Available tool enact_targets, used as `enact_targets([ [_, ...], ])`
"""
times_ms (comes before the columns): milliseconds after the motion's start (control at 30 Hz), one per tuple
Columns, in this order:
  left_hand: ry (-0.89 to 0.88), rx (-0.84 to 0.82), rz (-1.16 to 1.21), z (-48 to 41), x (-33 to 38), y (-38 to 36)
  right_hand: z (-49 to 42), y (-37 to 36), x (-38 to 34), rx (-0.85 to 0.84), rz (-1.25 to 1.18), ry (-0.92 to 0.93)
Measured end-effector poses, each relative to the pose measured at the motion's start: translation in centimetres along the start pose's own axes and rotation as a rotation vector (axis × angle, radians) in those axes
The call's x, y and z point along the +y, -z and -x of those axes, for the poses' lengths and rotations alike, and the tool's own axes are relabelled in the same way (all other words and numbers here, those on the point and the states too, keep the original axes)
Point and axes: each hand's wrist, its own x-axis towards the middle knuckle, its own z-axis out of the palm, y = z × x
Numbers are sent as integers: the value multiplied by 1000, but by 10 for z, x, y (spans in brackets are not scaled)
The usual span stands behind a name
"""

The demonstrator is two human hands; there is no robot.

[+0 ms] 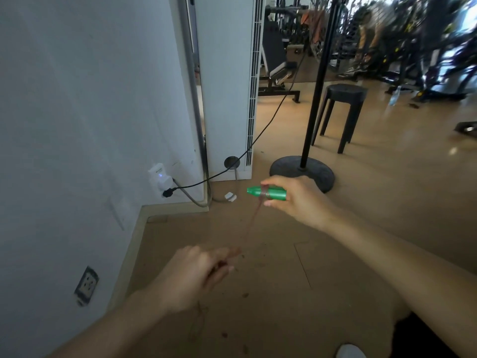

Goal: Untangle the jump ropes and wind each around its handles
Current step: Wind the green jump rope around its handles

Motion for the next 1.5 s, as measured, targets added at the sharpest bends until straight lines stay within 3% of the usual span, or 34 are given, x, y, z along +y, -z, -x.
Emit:
enact_targets([
  [100, -83, 21, 42, -7, 13, 8, -1, -7, -1, -105, 124, 19],
  [233, -51, 119, 220, -19, 17, 22, 3, -17, -12, -257, 198, 106],
  [500, 216, 332, 577, -38, -1, 37, 21, -33, -39, -362, -10, 306],
  [767, 458, 198, 799, -45, -21, 35, 39, -25, -63, -322, -265, 369],
  [867, 468, 79, 810, -44, -19, 30, 39, -27, -61, -302, -324, 300],
  [967, 474, 161, 754, -43, -22, 31, 37, -24, -58, -311, -416, 186],
  [1033, 393, 220, 727, -40, -21, 39, 35, -23, -53, -304, -456, 131],
  [1200, 155, 42, 678, -24, 1, 48, 30, -21, -52, -348, -595, 7],
  [1300, 43, 31, 567, -25, 8, 39, 28, -21, -54, -401, -689, -56],
  [1500, 113, 143, 596, -27, 9, 39, 22, -23, -58, -450, -823, -136],
])
